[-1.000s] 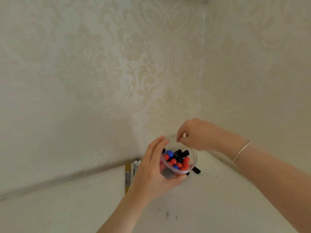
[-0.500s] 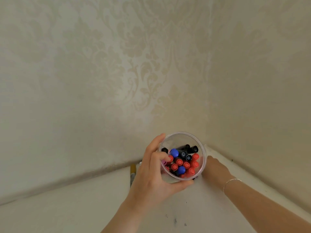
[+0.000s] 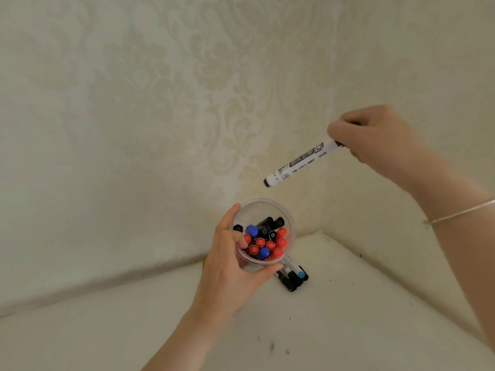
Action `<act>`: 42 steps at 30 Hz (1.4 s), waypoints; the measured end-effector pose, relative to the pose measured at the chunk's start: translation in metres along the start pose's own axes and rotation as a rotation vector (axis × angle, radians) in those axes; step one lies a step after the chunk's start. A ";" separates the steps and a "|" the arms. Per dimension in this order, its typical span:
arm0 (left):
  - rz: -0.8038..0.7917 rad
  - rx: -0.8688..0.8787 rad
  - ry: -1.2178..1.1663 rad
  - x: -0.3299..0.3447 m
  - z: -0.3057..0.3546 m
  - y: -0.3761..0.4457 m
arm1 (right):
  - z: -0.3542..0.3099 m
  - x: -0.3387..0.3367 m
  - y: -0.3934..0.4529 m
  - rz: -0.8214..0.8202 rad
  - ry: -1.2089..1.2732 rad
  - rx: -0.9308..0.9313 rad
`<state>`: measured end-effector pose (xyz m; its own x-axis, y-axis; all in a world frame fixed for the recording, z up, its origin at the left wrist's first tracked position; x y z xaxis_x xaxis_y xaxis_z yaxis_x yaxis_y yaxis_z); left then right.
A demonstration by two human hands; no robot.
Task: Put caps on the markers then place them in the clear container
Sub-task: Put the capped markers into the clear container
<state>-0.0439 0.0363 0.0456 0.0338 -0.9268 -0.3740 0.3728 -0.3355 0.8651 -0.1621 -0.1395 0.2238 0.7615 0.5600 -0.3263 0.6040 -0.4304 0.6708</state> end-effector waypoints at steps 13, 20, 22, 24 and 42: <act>0.039 0.065 0.060 -0.016 0.012 0.004 | -0.002 0.104 -0.059 -0.449 -0.832 -0.546; 0.013 0.153 0.101 -0.021 0.008 0.001 | 0.006 0.107 -0.055 -0.529 -0.706 -0.386; 0.008 0.166 0.101 -0.020 0.006 -0.001 | 0.003 0.105 -0.052 -0.530 -0.678 -0.324; 0.014 0.172 0.103 -0.019 0.006 -0.001 | 0.002 0.109 -0.053 -0.497 -0.663 -0.300; 0.009 0.227 0.161 -0.022 0.001 0.002 | 0.006 0.117 -0.064 -0.495 -0.597 -0.214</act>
<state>-0.0445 0.0563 0.0558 0.1895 -0.8973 -0.3986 0.1547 -0.3736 0.9146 -0.1104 -0.0505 0.1390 0.4510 0.1513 -0.8796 0.8922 -0.0522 0.4486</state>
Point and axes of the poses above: each hand's wrist, its own y-axis towards the middle knuckle, its own x-axis out of the palm, z = x × y, the point moved 2 cm from there along y, towards the middle knuckle, and after that the axes turned 15 degrees about y, right-handed, at the moved point
